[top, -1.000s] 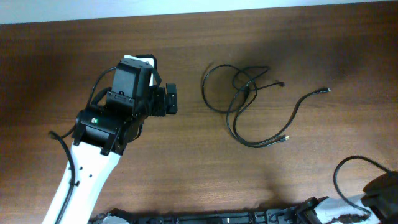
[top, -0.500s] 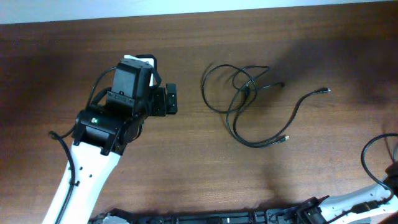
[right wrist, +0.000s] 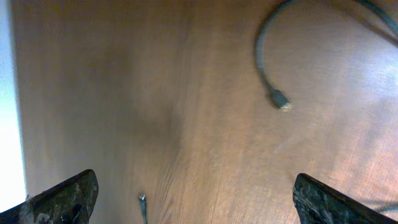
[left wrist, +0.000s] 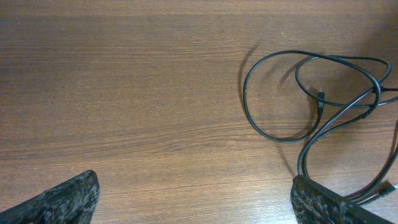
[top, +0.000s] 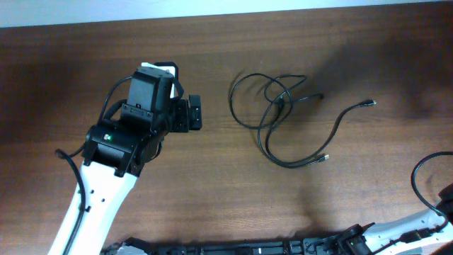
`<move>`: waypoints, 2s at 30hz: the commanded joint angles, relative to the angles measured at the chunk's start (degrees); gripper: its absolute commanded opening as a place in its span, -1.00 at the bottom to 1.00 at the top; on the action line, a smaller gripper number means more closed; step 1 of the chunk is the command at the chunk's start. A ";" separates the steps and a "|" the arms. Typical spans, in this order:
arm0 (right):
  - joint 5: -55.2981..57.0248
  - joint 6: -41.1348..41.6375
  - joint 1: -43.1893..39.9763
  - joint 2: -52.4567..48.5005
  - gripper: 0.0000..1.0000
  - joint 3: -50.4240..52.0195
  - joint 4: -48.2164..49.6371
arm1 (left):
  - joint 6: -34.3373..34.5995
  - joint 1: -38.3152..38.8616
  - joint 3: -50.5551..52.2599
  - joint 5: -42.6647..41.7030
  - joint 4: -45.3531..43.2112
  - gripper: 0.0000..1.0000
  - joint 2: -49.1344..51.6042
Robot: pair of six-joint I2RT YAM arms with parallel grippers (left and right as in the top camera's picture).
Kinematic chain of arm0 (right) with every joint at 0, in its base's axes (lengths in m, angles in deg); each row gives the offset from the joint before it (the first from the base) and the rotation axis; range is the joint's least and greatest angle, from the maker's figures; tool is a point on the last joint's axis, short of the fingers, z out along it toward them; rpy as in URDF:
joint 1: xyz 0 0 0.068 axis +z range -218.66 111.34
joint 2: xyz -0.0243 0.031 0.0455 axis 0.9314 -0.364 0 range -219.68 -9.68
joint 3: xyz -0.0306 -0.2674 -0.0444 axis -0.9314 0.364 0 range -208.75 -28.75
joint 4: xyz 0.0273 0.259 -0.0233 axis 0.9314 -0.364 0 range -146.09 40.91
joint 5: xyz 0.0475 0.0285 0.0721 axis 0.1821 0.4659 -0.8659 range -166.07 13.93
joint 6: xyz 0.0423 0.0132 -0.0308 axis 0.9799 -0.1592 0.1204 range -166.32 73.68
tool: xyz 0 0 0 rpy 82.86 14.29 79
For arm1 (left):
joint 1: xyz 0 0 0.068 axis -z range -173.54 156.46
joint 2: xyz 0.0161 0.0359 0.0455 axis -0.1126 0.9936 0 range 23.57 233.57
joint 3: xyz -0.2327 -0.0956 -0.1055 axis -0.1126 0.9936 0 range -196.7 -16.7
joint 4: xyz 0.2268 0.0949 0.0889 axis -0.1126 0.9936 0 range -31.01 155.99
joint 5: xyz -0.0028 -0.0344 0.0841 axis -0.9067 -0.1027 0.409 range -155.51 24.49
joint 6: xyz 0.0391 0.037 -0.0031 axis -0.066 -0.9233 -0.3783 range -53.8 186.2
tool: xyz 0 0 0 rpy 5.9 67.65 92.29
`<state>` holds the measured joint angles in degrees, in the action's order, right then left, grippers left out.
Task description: Untangle cables
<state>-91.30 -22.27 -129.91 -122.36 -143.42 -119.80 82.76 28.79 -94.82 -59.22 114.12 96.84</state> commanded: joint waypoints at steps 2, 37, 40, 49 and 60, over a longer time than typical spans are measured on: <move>-17.88 -16.22 2.82 -0.17 0.98 0.24 0.28 | 0.57 -0.26 -0.61 0.63 0.09 0.97 -0.90; -13.62 -52.35 60.30 -2.08 0.97 15.54 -1.79 | 0.57 -0.26 -0.61 0.63 0.07 0.97 -0.90; -14.19 -52.33 60.30 -2.08 0.97 18.73 -0.11 | 0.57 -0.26 -0.61 0.63 0.07 0.97 -0.90; -14.60 -52.30 60.28 -2.08 0.94 23.37 1.36 | 0.57 -0.26 -0.61 0.63 0.09 0.97 -0.90; -17.62 -52.30 62.86 -2.08 0.92 28.13 11.89 | 0.57 -0.26 -0.61 0.63 0.07 0.97 -0.90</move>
<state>-106.90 -73.78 -69.10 -124.17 -117.89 -110.89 82.76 28.79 -94.82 -59.22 114.12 96.84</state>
